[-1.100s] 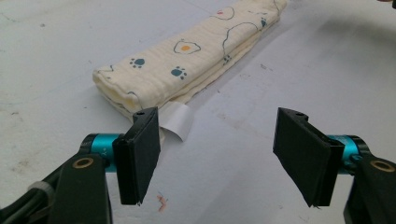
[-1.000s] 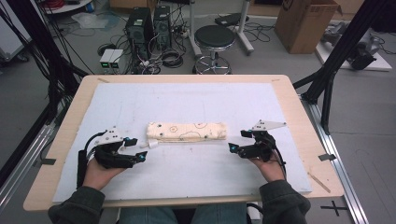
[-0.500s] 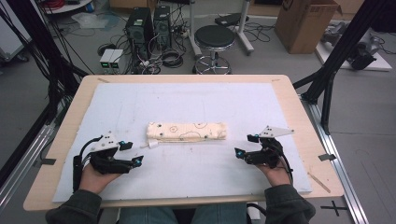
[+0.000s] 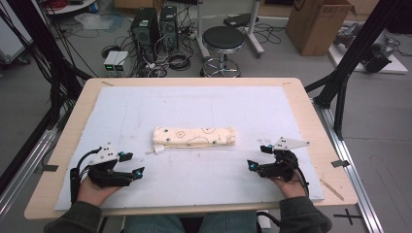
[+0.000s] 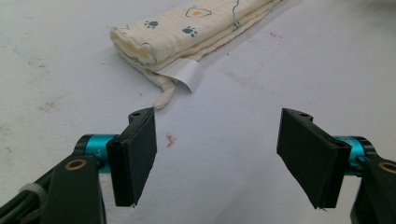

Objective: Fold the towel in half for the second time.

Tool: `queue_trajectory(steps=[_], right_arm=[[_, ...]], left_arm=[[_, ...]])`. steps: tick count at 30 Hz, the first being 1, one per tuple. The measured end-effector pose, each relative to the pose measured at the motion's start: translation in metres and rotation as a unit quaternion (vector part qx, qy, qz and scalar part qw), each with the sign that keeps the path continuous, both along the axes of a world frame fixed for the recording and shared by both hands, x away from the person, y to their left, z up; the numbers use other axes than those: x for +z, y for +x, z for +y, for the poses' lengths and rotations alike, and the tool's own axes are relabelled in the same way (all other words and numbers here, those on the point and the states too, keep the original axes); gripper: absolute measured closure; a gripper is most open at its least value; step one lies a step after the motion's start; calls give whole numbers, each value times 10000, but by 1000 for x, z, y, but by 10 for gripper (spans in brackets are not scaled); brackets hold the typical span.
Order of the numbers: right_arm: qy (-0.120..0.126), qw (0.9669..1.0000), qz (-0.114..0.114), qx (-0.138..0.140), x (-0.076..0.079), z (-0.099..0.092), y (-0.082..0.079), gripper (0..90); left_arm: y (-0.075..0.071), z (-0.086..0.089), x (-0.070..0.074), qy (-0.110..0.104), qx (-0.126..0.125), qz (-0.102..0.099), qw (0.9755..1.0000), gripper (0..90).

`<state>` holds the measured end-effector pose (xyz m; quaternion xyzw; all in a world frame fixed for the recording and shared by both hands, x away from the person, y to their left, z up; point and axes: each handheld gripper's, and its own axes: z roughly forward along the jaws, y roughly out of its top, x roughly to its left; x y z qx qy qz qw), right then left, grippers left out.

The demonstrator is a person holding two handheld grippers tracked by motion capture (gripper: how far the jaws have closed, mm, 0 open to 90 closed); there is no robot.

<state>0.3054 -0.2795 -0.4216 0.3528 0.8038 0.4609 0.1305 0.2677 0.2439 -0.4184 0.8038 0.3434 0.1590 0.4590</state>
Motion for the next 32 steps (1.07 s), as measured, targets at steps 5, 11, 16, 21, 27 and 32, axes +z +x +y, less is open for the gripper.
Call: queue_trajectory(steps=[5,11,16,21,27,32], right_arm=[[-66,10000,6,-16,-2,-3,-5,166],[-47,10000,0,-75,-2,-9,-14,165],[-38,9999,37,-86,-3,-14,-19,165],[-43,9999,79,-66,-6,-15,-22,165],[-98,9999,52,-30,-7,-11,-21,165],[-130,9999,59,-19,-8,-11,-21,165]], left_arm=[[-5,3,-1,22,55,-1,10000,291],[-10,6,-1,-23,119,-38,9999,290],[-13,6,-1,-24,133,-52,9999,286],[-15,4,-1,-40,125,-22,9999,286],[-14,1,-2,25,112,-21,9999,286],[-12,-1,-3,35,93,-21,9999,286]])
